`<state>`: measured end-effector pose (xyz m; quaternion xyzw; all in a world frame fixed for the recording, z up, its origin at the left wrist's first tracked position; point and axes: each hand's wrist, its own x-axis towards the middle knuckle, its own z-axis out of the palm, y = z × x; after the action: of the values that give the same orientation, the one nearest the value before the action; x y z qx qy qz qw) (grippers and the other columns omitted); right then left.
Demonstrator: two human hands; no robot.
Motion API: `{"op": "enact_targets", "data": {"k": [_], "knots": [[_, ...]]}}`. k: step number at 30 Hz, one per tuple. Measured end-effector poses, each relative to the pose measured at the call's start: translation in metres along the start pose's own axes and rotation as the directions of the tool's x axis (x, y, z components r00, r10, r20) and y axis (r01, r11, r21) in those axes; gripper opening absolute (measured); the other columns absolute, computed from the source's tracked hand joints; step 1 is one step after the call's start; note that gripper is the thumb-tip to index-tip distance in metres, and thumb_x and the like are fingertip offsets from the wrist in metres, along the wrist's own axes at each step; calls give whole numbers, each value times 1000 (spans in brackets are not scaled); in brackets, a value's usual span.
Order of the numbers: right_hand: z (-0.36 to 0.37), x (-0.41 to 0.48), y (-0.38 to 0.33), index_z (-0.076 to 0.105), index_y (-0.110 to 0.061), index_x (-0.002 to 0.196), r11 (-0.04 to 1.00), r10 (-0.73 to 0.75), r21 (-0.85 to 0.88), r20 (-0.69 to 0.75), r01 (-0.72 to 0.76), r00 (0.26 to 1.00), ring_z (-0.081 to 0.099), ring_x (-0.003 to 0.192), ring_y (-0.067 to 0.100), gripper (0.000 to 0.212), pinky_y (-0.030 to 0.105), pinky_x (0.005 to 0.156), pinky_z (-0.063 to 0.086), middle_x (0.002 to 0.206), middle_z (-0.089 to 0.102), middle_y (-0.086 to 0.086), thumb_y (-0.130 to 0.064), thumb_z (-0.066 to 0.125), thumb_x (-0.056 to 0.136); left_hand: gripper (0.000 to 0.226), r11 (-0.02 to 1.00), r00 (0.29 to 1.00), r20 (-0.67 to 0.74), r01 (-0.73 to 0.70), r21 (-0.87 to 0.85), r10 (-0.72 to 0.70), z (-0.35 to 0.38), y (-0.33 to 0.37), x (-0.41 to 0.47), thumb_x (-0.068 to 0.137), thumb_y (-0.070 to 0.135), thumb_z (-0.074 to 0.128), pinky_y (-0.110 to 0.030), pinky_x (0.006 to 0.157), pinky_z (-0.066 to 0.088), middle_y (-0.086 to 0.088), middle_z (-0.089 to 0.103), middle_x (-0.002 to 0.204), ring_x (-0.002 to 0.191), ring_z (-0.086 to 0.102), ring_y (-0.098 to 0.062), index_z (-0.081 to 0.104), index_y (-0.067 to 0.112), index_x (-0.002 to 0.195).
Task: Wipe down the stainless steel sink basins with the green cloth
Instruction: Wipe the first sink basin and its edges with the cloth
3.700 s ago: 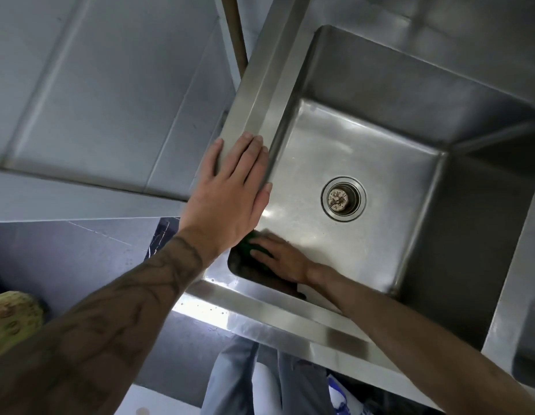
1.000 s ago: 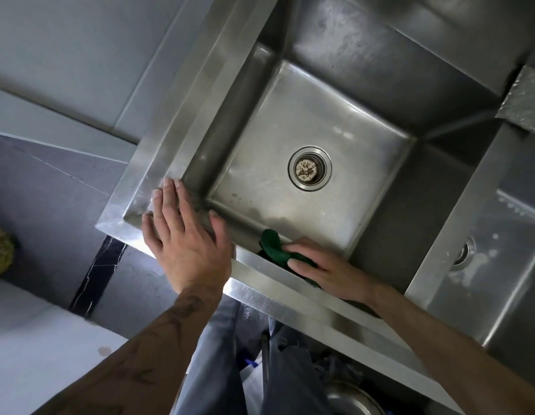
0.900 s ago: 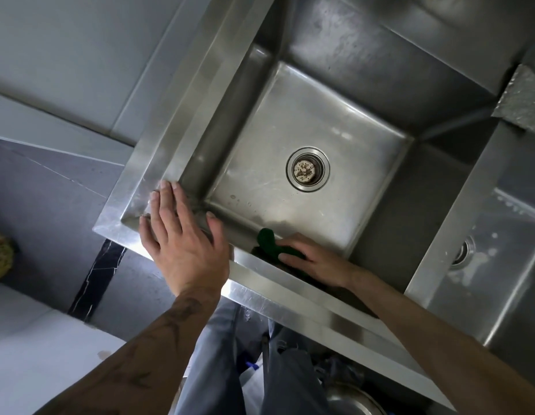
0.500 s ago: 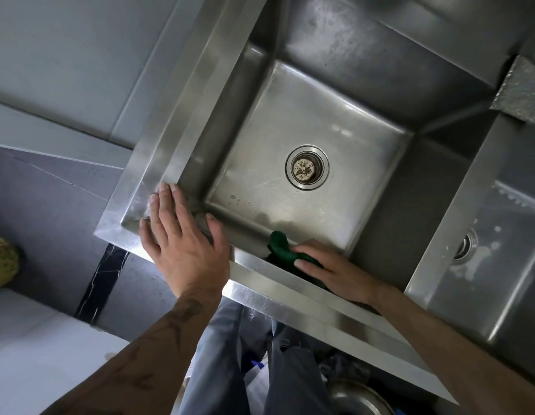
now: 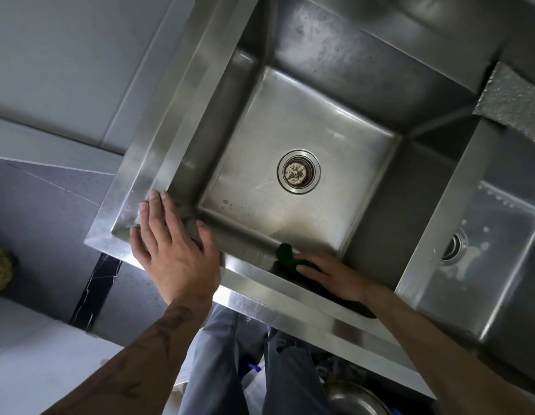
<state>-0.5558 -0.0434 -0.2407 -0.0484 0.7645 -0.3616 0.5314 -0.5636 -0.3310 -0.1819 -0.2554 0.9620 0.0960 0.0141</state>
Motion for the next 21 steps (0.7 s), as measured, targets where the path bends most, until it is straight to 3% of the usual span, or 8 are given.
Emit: {"op": "enact_targets", "data": {"k": [4,6,8,11,14,18,21], "knots": [[6,41,15,58,-16,146,985,98,-138,-23,-100,995,51,135,24,41,31,113,35,147,58,7,-34,50,110,73,1000,1000,-2,7,-4,-7,0,1,0,103,42,38,-49,134,11,-6,26,175,164,19,-23,22,15,169],[5,29,12,60,-17,144,986,74,-148,-57,-81,996,53,130,24,40,35,113,37,141,60,5,-36,49,110,73,1000,1000,3,0,-7,0,-1,0,1,104,43,37,-49,134,11,-7,26,175,164,19,-24,22,14,169],[3,-3,4,59,-26,143,997,60,-48,-77,-64,995,52,122,14,40,32,110,39,132,59,-6,-44,47,109,73,1000,1000,11,-1,-11,1,-1,0,0,104,43,37,-50,134,11,-7,27,175,164,20,-25,21,14,169],[2,-41,-1,55,-42,140,1000,7,18,-43,-6,999,53,120,11,48,30,106,41,126,57,-7,-67,38,102,73,1000,1000,18,1,-8,-1,-3,1,-1,104,44,35,-51,134,12,-8,27,175,163,20,-25,20,15,169],[-3,-23,-6,58,-27,143,999,35,37,-14,-34,999,54,117,10,38,26,107,40,127,58,-6,-43,45,110,73,1000,1000,29,-2,-26,3,-3,1,0,104,45,35,-50,134,10,-8,26,175,164,20,-25,20,15,169],[0,20,-3,62,-18,142,995,78,-57,-36,-80,996,54,131,21,35,35,116,37,143,61,4,-27,50,111,73,1000,999,40,1,-31,0,0,-2,0,104,45,35,-49,134,10,-7,25,175,164,18,-24,19,16,169],[0,9,-9,61,-17,143,999,40,-25,-63,-42,997,49,131,12,35,9,102,33,142,57,-5,-26,50,111,72,999,999,35,-15,-49,16,1,-3,0,105,45,34,-51,134,11,-8,25,175,164,19,-26,20,15,169]]}}
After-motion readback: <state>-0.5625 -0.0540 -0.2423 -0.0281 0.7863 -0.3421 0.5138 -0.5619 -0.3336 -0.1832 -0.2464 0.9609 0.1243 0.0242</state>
